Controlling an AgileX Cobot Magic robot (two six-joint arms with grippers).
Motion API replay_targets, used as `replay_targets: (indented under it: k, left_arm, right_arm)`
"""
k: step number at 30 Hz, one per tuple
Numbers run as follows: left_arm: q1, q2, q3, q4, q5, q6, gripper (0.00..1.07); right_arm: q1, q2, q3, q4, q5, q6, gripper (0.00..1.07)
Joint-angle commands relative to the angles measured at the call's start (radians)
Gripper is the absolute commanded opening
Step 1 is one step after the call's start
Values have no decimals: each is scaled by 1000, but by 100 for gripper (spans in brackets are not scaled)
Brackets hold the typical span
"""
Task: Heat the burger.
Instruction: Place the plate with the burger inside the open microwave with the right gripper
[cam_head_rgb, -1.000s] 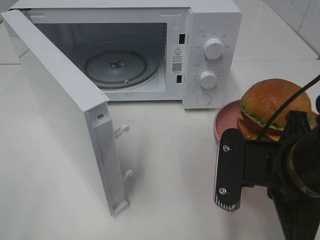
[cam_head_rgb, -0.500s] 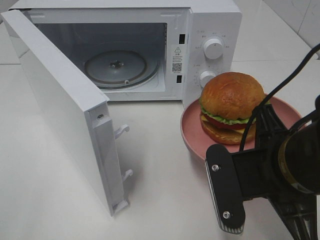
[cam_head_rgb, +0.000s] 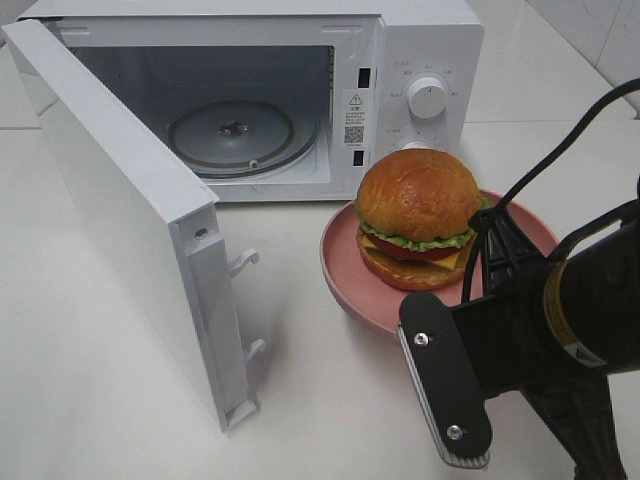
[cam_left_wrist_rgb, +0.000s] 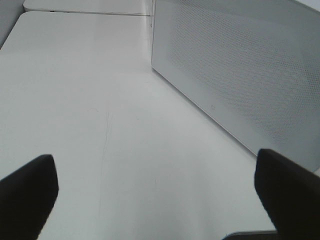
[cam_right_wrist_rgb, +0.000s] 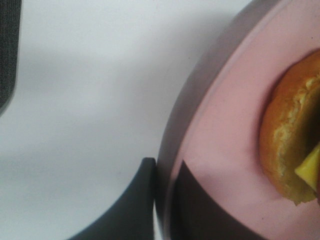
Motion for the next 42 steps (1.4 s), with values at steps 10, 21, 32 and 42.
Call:
replay_targets:
  k: [10, 21, 32, 42]
  left_arm:
    - [-1, -20, 0, -4, -12, -1, 100]
    - [-1, -20, 0, -4, -12, -1, 100]
    - [-1, -20, 0, -4, -12, -1, 100]
    - [-1, -20, 0, -4, -12, -1, 100]
  right_arm:
    - [-166, -9, 1, 126, -176, -477, 0]
    - [-297, -9, -14, 356, -236, -883, 0]
    - [-398, -9, -27, 564, -241, -1215, 0]
    - [-395, -9, -53, 567, -276, -1225, 0]
